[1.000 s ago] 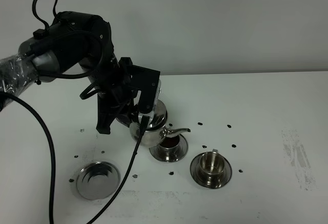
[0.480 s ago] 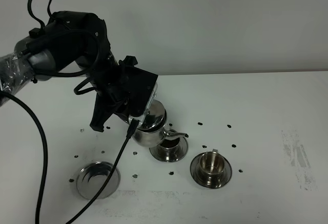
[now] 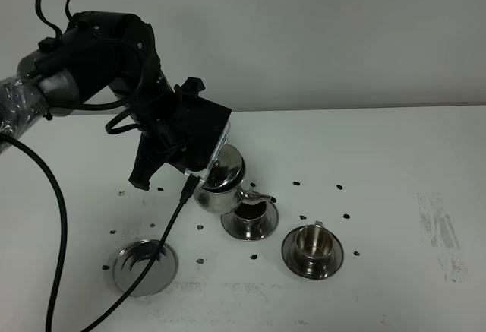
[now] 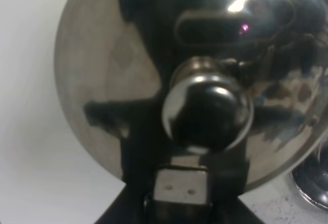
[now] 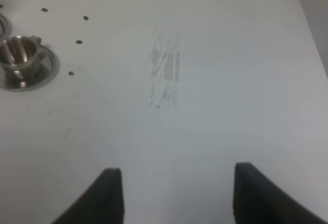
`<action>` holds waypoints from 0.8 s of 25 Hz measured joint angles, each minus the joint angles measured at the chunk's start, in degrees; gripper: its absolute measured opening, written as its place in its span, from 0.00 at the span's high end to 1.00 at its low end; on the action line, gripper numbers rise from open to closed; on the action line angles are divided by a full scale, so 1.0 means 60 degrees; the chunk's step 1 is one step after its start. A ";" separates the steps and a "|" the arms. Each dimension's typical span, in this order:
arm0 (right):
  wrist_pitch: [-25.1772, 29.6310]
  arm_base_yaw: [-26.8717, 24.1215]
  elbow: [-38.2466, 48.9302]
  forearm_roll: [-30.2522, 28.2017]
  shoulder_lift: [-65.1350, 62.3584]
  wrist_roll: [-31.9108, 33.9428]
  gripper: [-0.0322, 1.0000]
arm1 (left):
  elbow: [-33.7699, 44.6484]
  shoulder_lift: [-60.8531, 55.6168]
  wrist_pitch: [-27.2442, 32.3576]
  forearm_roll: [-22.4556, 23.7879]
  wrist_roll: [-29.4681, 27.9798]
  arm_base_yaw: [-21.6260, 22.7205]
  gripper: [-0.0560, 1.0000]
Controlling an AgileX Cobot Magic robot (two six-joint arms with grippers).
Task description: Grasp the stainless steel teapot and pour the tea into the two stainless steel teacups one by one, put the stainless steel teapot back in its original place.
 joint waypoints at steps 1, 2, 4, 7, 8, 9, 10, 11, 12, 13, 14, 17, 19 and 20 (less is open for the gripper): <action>0.0000 0.0000 0.0000 0.0000 0.0000 0.0000 0.49 | 0.0000 0.0000 0.0000 -0.0022 0.0000 0.0000 0.70; 0.0000 0.0000 0.0000 0.0000 0.0000 0.0000 0.49 | 0.0000 0.0000 0.0000 -0.0052 0.0000 0.0000 0.70; 0.0000 0.0000 0.0000 0.0000 0.0000 0.0000 0.49 | 0.0000 0.0000 0.0000 -0.0153 0.0000 0.0000 0.70; 0.0000 0.0000 0.0000 0.0000 0.0000 0.0000 0.49 | 0.0000 0.0000 -0.0009 -0.0343 0.0000 0.0000 0.70; 0.0000 0.0000 0.0000 0.0000 0.0000 0.0000 0.49 | 0.0000 0.0000 -0.0009 -0.0393 0.0000 0.0000 0.70; 0.0000 0.0000 0.0000 0.0000 0.0000 0.0000 0.49 | 0.0000 0.0000 -0.0009 -0.0443 0.0000 0.0000 0.70; 0.0000 0.0000 0.0000 0.0000 0.0000 0.0000 0.49 | 0.0000 0.0000 -0.0009 -0.0479 0.0000 0.0000 0.70; 0.0000 0.0000 0.0000 0.0000 0.0000 0.0000 0.49 | 0.0000 0.0000 -0.0009 -0.0505 0.0000 0.0000 0.70; 0.0000 0.0000 0.0000 0.0000 0.0000 0.0000 0.49 | 0.0000 0.0000 -0.0009 -0.0516 0.0000 0.0000 0.70; 0.0000 0.0000 0.0000 0.0000 0.0000 0.0000 0.49 | 0.0000 0.0000 -0.0009 -0.0520 0.0000 0.0000 0.70; 0.0000 0.0000 0.0000 0.0000 0.0000 0.0000 0.49 | 0.0000 0.0000 -0.0009 -0.0520 0.0000 0.0000 0.70; 0.0000 0.0000 0.0000 0.0000 0.0000 0.0000 0.49 | 0.0000 0.0000 0.0010 -0.0528 0.0000 0.0000 0.70; 0.0000 0.0000 0.0000 0.0000 0.0000 0.0000 0.49 | 0.0000 0.0000 0.0096 -0.0528 0.0000 0.0000 0.70; 0.0000 0.0000 0.0000 0.0000 0.0000 0.0000 0.49 | 0.0000 0.0000 0.0158 -0.0528 0.0000 0.0000 0.70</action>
